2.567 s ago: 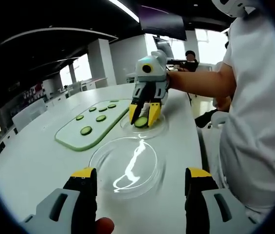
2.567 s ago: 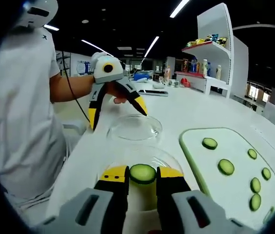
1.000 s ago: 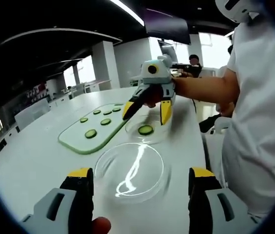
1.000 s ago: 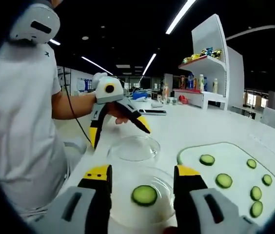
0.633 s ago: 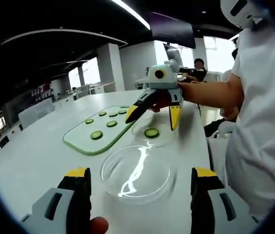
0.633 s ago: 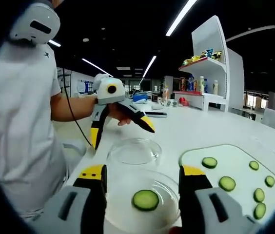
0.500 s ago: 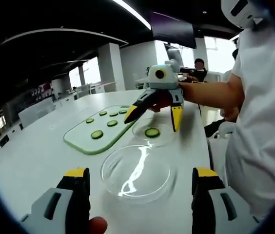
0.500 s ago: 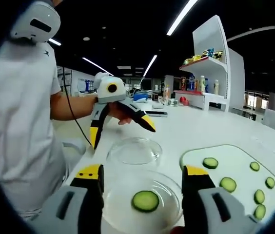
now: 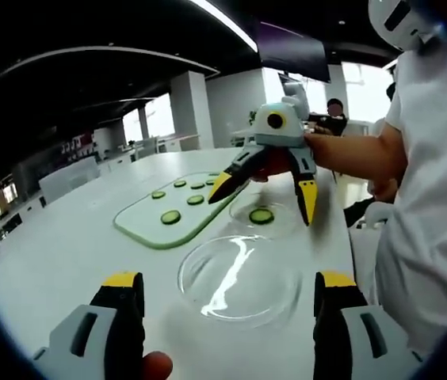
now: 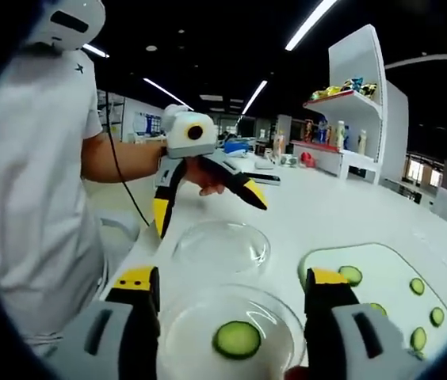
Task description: Open the petri dish lid, add cucumber slices into the petri dish, and close the lid
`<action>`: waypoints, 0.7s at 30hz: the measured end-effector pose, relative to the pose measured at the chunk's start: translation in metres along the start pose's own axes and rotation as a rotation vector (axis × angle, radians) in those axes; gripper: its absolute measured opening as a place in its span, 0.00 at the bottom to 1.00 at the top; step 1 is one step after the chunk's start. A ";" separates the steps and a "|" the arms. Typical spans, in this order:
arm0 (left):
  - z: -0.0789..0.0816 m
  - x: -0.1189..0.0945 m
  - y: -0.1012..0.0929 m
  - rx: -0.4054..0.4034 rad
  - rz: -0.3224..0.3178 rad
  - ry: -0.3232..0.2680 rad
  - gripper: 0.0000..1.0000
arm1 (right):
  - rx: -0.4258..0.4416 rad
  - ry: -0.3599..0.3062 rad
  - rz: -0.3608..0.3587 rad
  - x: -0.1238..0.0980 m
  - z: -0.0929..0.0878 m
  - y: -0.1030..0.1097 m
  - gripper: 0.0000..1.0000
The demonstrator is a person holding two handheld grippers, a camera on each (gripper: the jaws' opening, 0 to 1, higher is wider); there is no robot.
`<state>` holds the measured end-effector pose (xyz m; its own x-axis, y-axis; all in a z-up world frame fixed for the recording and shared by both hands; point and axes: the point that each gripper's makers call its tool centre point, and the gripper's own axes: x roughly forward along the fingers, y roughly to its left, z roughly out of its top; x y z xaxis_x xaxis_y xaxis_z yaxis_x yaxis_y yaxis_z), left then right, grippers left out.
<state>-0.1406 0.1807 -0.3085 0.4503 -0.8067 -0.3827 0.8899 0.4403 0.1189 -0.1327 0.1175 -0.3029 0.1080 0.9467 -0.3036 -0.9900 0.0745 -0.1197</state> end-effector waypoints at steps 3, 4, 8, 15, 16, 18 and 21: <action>0.000 -0.002 0.001 -0.002 0.001 -0.003 0.87 | -0.009 -0.008 0.014 0.002 0.002 0.001 0.73; -0.001 -0.003 0.002 -0.002 0.003 -0.004 0.87 | -0.007 -0.012 0.022 0.003 0.003 0.002 0.73; -0.003 -0.005 0.004 -0.008 0.007 -0.002 0.87 | -0.009 -0.005 0.045 0.008 0.002 0.004 0.72; -0.005 -0.001 0.000 -0.012 -0.013 0.003 0.87 | -0.010 0.016 0.074 0.017 0.000 0.007 0.71; -0.004 -0.001 -0.001 -0.012 -0.014 0.004 0.87 | -0.010 0.019 0.078 0.018 0.000 0.007 0.71; -0.005 0.000 -0.002 -0.012 -0.023 0.004 0.87 | 0.000 0.018 0.101 0.021 0.001 0.012 0.71; -0.006 0.002 -0.004 -0.008 -0.033 0.010 0.87 | 0.008 0.011 0.131 0.023 0.003 0.018 0.72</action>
<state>-0.1434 0.1797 -0.3150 0.4202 -0.8168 -0.3952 0.9035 0.4171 0.0985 -0.1484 0.1413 -0.3087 -0.0214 0.9449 -0.3268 -0.9964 -0.0472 -0.0711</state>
